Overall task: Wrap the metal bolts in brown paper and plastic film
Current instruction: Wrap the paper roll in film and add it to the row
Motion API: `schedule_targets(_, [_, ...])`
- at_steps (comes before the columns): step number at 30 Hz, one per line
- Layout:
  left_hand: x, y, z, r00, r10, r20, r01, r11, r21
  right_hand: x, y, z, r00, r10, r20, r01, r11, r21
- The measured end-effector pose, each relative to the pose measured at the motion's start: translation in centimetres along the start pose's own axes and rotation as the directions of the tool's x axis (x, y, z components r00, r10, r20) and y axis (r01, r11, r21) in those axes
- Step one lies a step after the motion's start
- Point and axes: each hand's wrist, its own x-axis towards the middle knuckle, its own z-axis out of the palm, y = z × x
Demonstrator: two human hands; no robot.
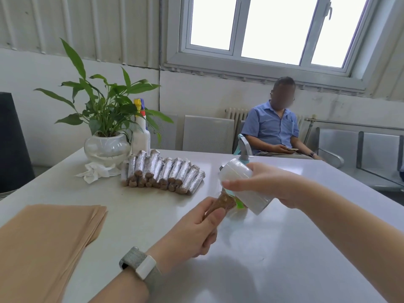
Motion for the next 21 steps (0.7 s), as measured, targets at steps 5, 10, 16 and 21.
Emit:
schedule_targets(5, [0.2, -0.2, -0.1, 0.998, -0.046, -0.041, 0.044, 0.998, -0.049, -0.5, -0.3, 0.1, 0.997, -0.043, 0.065, 0.036, 0.994, 0.099])
schedule_targets(10, [0.3, -0.3, -0.5, 0.99, -0.128, -0.064, 0.113, 0.973, -0.202, -1.3, -1.1, 1.2, 0.974, -0.226, -0.009, 0.222, 0.962, -0.157])
schedule_targets(16, [1.0, 0.0, -0.9, 0.97, -0.154, -0.19, 0.083, 0.937, -0.34, -1.6, -1.0, 5.1, 0.82, -0.464, -0.335, 0.295, 0.845, -0.446])
schedule_targets(21, [1.3, -0.4, -1.5, 0.946, -0.232, -0.225, 0.121, 0.901, -0.417, -0.7, 0.4, 8.8, 0.508, -0.76, -0.404, 0.397, 0.624, -0.673])
